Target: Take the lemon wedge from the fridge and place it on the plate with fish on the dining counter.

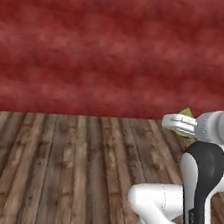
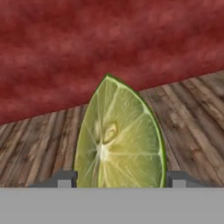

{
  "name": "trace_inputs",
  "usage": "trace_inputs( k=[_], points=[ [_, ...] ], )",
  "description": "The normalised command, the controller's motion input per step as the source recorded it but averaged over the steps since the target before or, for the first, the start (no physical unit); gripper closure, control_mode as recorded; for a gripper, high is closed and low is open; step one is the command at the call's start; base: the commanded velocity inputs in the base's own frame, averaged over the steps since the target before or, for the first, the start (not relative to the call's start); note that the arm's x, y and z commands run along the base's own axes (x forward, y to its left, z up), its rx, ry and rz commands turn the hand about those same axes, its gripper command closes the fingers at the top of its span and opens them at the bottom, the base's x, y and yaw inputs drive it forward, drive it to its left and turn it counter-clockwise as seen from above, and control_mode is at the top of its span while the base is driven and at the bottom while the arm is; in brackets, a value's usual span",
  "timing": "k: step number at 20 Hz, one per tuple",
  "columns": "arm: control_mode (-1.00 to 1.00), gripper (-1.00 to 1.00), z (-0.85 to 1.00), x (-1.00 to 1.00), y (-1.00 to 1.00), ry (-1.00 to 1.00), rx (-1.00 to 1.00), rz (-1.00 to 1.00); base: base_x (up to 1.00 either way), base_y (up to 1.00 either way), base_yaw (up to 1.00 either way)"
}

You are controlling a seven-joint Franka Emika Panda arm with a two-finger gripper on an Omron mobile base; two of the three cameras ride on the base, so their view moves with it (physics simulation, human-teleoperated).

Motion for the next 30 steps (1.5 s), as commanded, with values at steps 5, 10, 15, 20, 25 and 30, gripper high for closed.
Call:
trace_inputs(
  k=[5, 10, 15, 20, 25, 30],
  points=[
    [1.0, 1.0, 0.0, 0.0, 0.0, 0.0, 0.0, 0.0, 0.0, 0.0, 0.89],
    [1.0, 1.0, 0.0, 0.0, 0.0, 0.0, 0.0, 0.0, 0.0, 0.0, 0.88],
    [1.0, 1.0, 0.0, 0.0, 0.0, 0.0, 0.0, 0.0, 0.0, 0.0, 0.89],
    [1.0, 1.0, 0.0, 0.0, 0.0, 0.0, 0.0, 0.0, 0.0, 0.01, 0.88],
    [1.0, 1.0, 0.0, 0.0, 0.0, 0.0, 0.0, 0.0, 0.0, 0.1, 0.86],
    [1.0, 1.0, 0.0, 0.0, 0.0, 0.0, 0.0, 0.0, 0.03, 0.86, 0.51]
  ],
)
